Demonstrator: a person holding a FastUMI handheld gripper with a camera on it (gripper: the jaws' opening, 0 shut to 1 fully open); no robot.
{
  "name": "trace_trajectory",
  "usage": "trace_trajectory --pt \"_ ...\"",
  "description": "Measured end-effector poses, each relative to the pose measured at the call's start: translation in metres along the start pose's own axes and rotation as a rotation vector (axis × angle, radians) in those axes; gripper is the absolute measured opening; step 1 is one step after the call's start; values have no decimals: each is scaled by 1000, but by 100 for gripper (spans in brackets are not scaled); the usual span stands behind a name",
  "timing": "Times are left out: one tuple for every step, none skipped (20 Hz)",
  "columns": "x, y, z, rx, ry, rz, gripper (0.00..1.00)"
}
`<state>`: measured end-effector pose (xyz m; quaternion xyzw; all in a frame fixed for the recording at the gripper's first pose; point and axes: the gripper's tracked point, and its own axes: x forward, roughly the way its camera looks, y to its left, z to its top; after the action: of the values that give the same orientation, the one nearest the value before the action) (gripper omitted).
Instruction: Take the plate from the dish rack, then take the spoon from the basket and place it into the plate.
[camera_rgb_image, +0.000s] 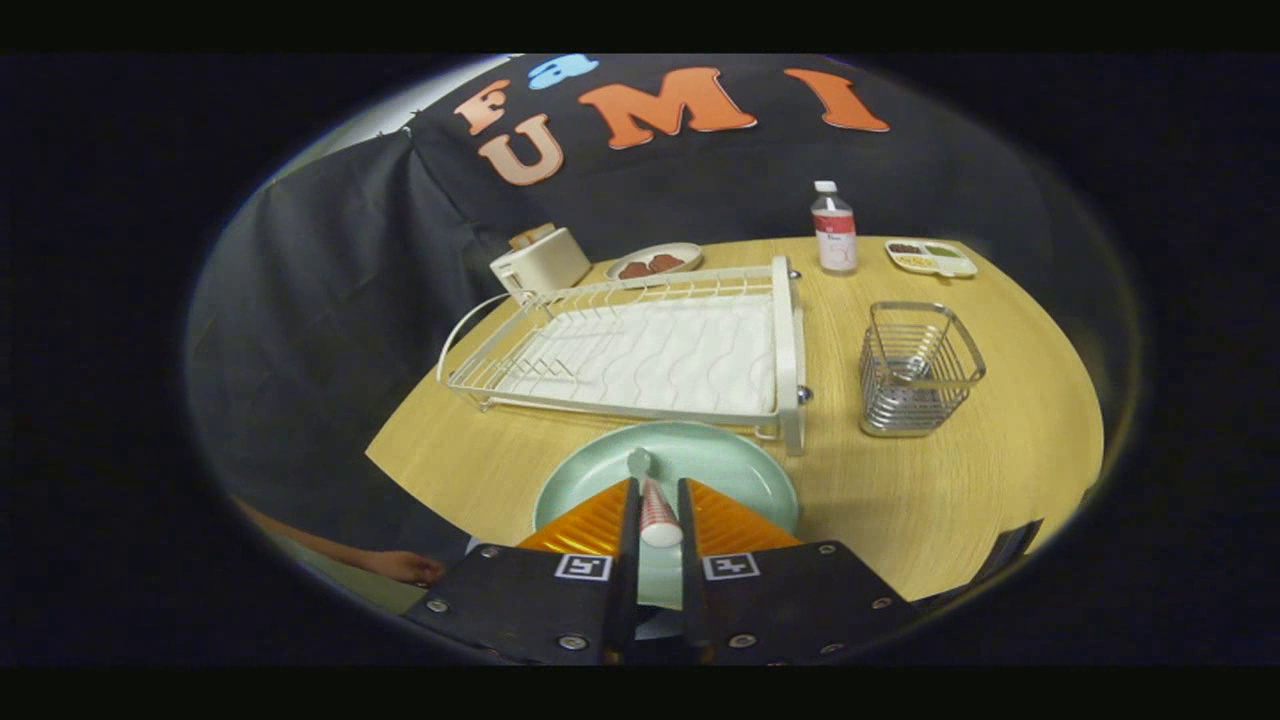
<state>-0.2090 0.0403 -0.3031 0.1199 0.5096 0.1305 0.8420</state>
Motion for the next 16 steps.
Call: trace_trajectory --pt "1 -1 -5 27 5 4 19" --pt "2 -1 -10 56 12 10 20" --pt "3 -2 -16 83 21 14 19" --pt "6 -5 -21 101 35 8 21" --pt "7 -8 -27 112 55 3 22" --pt "8 -12 -32 118 71 -8 23" --pt "8 -14 -35 121 77 -18 24" --pt "9 -19 -38 119 85 -35 25" --pt "11 -24 -41 113 99 -54 27" --pt "10 -25 -45 109 109 -62 28" --pt "9 -26 -45 106 107 -66 29" --pt "9 -26 -45 104 105 -69 30" --pt "7 -28 -44 97 99 -79 30" --pt "6 -30 -40 89 88 -87 31" --pt "4 -32 -34 84 75 -93 31" --pt "2 -34 -30 82 63 -101 33"
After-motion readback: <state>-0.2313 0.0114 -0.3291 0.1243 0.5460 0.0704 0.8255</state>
